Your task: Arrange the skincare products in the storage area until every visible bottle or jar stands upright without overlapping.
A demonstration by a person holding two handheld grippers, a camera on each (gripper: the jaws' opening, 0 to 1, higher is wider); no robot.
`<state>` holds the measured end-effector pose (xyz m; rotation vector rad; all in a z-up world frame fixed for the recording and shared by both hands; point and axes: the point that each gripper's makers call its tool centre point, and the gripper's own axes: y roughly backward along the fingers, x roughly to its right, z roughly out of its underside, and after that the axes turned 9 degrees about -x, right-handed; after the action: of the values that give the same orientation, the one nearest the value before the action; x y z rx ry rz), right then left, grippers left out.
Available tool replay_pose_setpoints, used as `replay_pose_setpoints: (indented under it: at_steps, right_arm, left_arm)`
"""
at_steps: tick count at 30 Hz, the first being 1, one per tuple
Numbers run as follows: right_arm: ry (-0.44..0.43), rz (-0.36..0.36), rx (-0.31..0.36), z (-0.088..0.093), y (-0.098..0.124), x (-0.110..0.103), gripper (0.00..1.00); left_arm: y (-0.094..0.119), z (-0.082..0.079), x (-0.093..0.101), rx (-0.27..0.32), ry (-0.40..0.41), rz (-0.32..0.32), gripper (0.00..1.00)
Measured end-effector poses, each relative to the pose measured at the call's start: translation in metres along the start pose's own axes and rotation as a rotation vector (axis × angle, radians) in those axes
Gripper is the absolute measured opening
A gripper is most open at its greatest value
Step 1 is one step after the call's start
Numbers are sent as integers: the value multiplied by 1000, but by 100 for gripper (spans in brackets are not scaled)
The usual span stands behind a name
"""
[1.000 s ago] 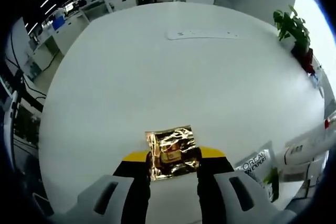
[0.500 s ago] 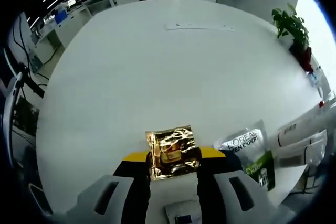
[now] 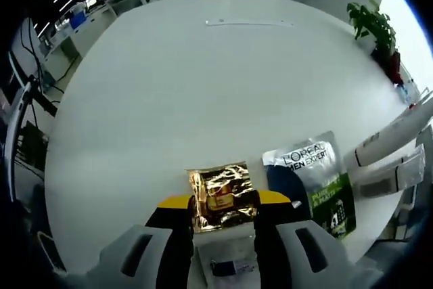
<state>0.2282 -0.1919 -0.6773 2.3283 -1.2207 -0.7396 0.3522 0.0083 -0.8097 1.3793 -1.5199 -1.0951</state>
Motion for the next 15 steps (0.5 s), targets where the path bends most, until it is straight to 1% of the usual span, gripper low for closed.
replay_pose_setpoints:
  at_steps: [9,15]
  right_arm:
    - [1,-6,1,0,0,-1,98]
    - [1,-5,1,0,-1,0,98]
  left_arm:
    - [-2,2,-2,-4,-10,-22,37]
    - [-2,2,-1,-3,-11,-16,38]
